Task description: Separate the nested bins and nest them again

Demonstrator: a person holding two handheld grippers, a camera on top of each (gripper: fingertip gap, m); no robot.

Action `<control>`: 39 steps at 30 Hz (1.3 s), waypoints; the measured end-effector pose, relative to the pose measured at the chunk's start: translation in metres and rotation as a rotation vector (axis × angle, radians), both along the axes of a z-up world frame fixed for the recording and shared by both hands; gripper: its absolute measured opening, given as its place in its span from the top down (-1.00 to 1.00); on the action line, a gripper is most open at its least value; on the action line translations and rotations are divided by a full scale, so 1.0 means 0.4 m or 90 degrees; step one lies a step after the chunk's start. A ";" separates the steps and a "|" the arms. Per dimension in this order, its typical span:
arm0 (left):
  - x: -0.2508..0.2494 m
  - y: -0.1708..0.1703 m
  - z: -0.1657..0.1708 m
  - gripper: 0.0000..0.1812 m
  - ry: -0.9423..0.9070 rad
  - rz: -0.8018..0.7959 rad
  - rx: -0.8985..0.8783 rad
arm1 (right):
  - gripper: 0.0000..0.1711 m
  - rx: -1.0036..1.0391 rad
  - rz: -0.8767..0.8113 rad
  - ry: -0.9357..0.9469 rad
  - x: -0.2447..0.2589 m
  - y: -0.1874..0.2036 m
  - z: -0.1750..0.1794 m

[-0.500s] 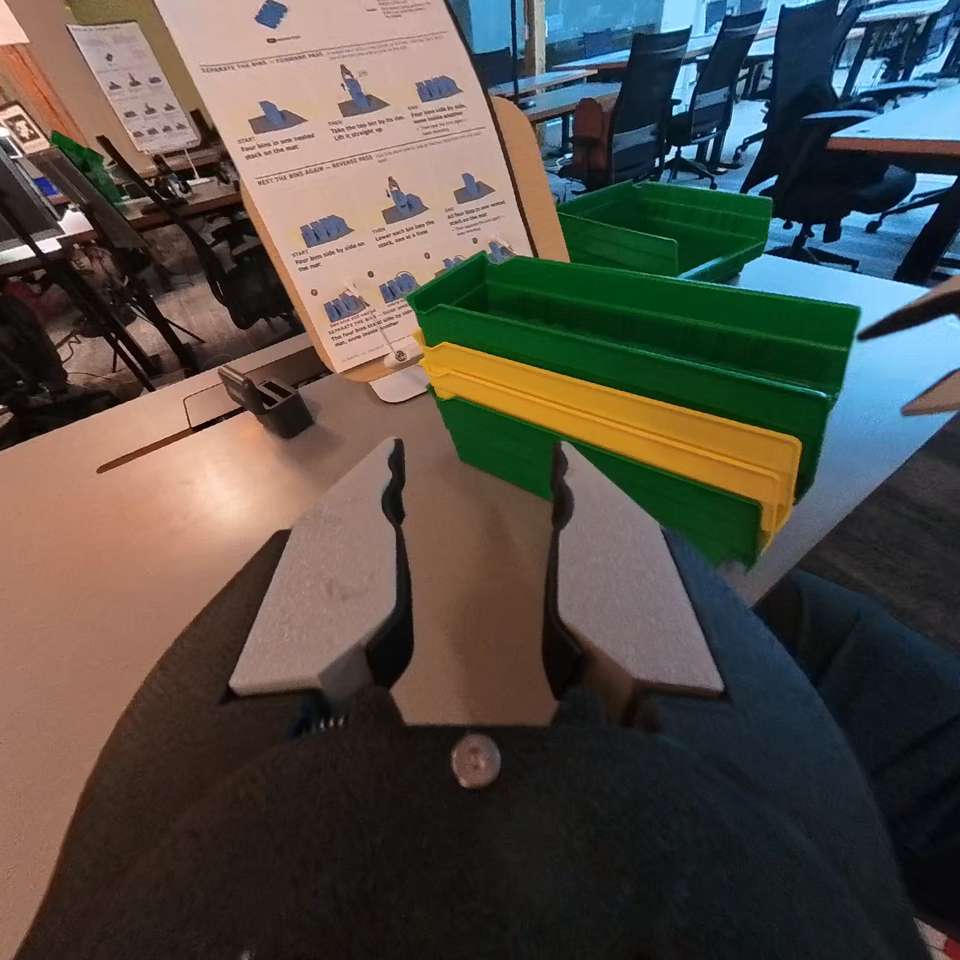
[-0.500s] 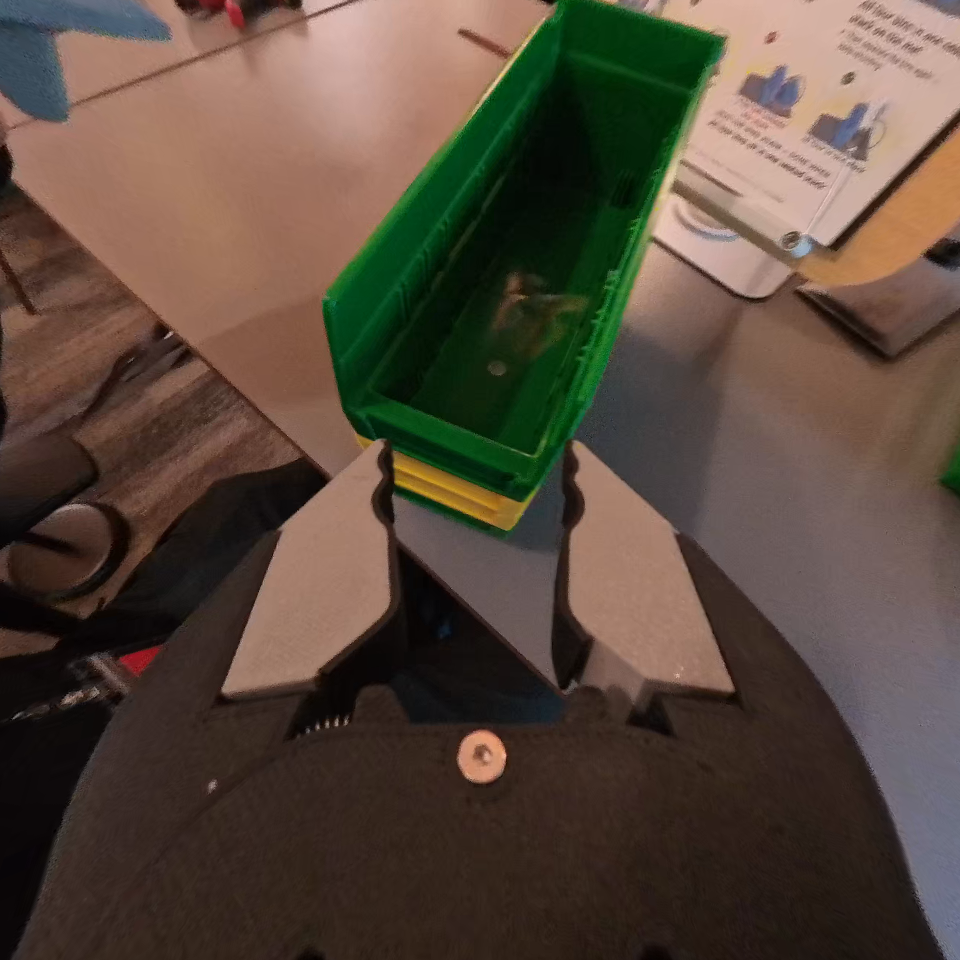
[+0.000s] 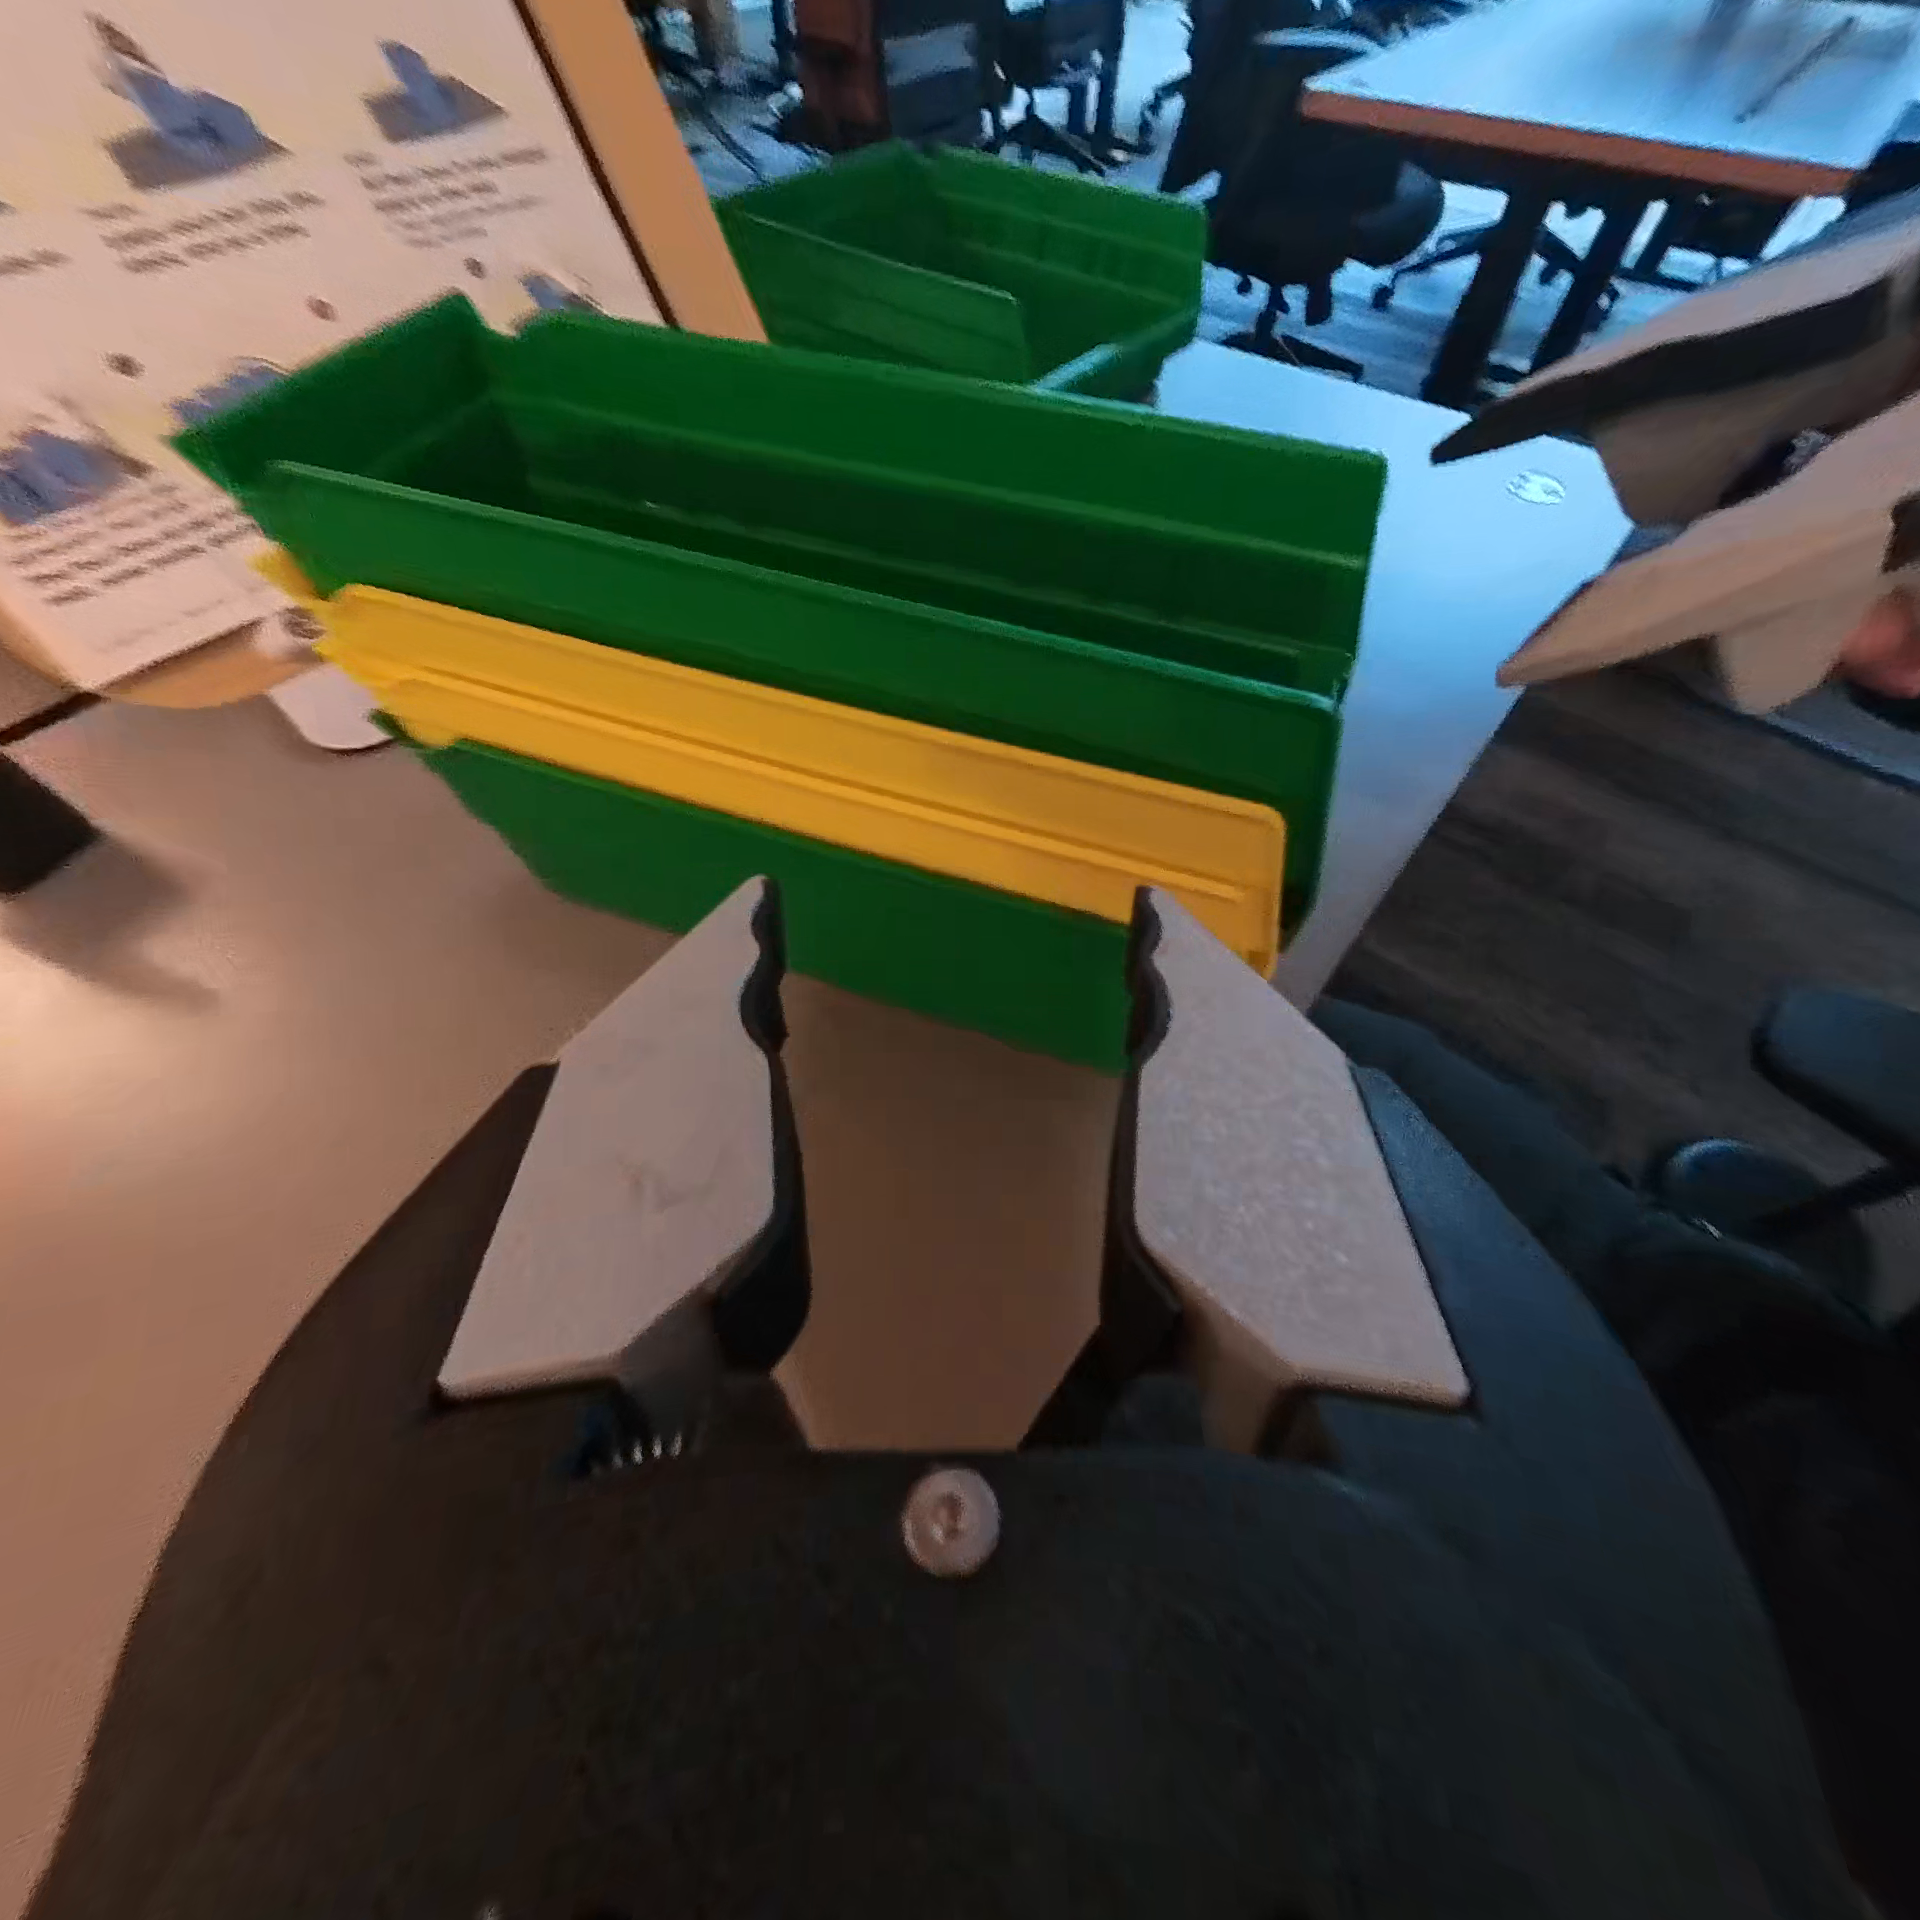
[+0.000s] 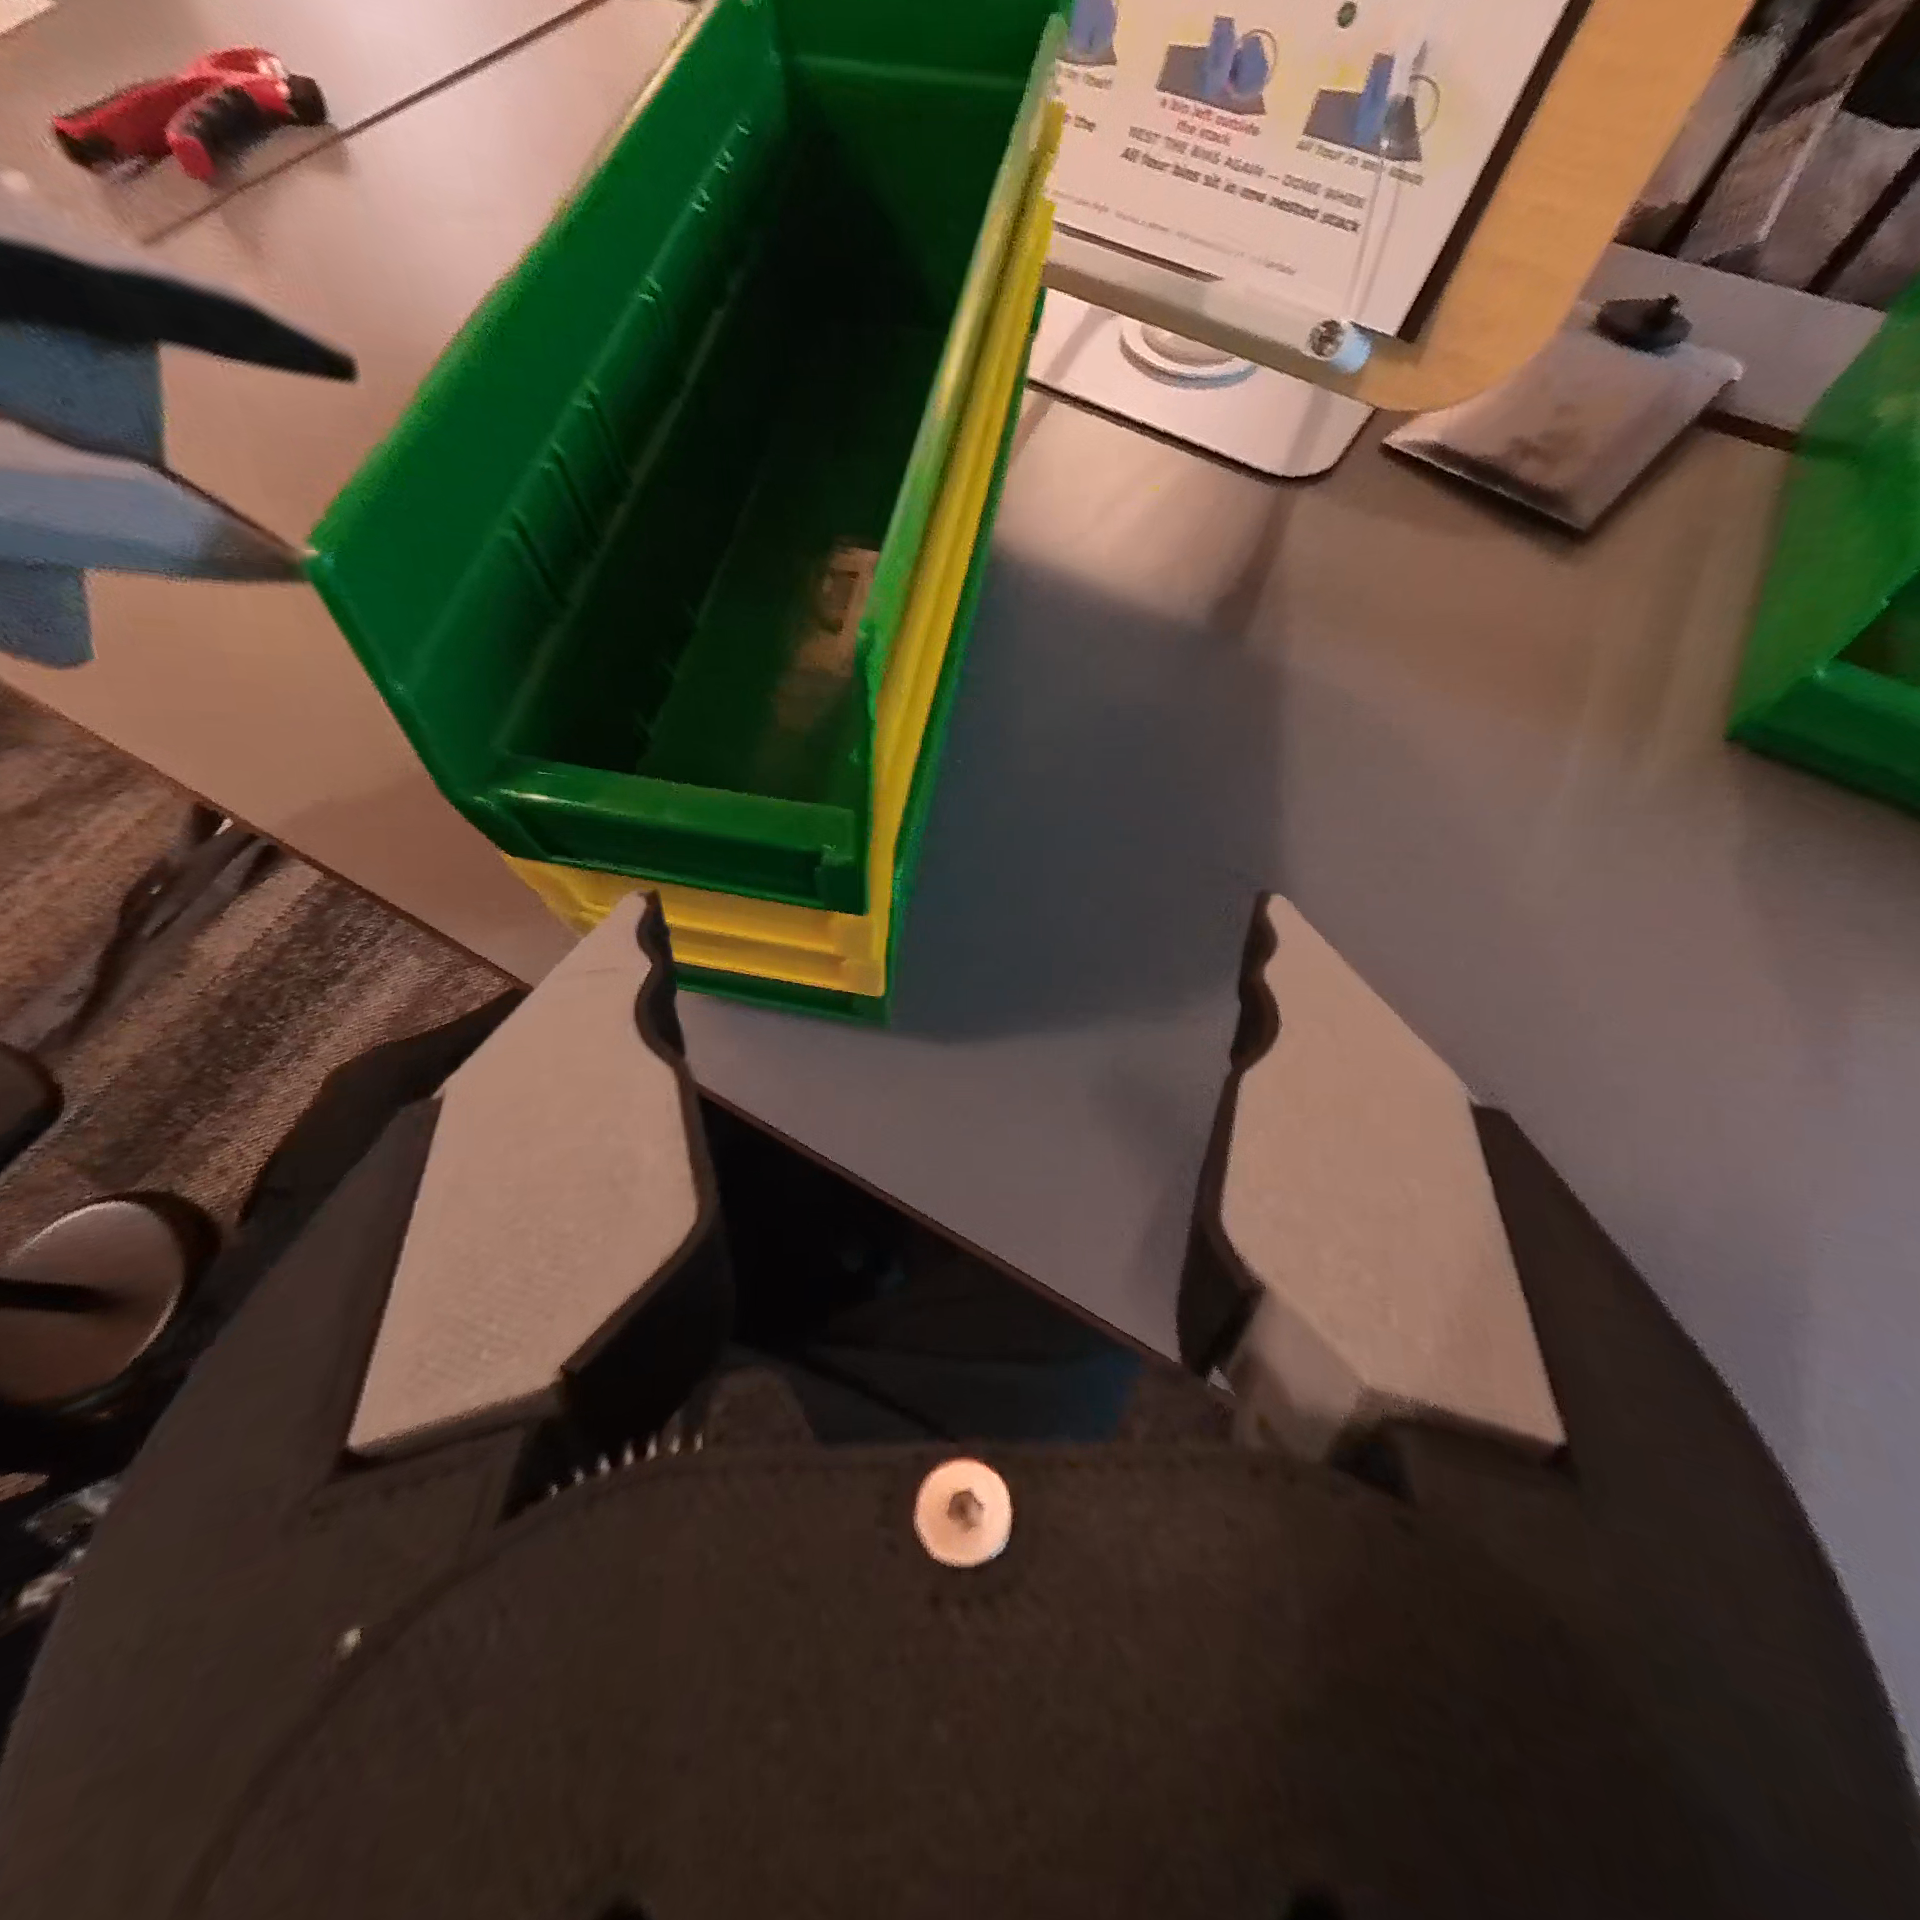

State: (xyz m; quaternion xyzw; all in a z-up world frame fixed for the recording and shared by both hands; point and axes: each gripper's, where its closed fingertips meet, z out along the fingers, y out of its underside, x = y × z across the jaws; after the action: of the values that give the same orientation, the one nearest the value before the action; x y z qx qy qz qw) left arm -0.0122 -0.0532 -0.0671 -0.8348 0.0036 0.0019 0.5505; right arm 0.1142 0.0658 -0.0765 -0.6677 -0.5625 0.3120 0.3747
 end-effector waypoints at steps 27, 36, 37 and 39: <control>0.119 0.054 -0.093 0.31 0.002 -0.114 -0.074 | 0.93 0.027 0.060 -0.043 -0.111 -0.024 -0.012; 0.125 0.023 -0.071 0.25 0.020 -0.133 -0.075 | 0.90 0.075 0.063 -0.070 -0.034 -0.052 -0.013; 0.120 0.018 -0.065 0.26 0.021 -0.129 -0.071 | 0.91 0.076 0.057 -0.070 -0.022 -0.046 -0.013; 0.107 0.011 -0.050 0.28 0.020 -0.117 -0.058 | 0.92 0.077 0.040 -0.066 0.001 -0.030 -0.012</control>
State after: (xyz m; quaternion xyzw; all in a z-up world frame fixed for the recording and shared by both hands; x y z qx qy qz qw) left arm 0.0307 -0.0489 -0.0870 -0.8548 0.0890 -0.0360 0.5100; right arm 0.1144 0.0538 -0.0814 -0.6411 -0.6195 0.2541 0.3750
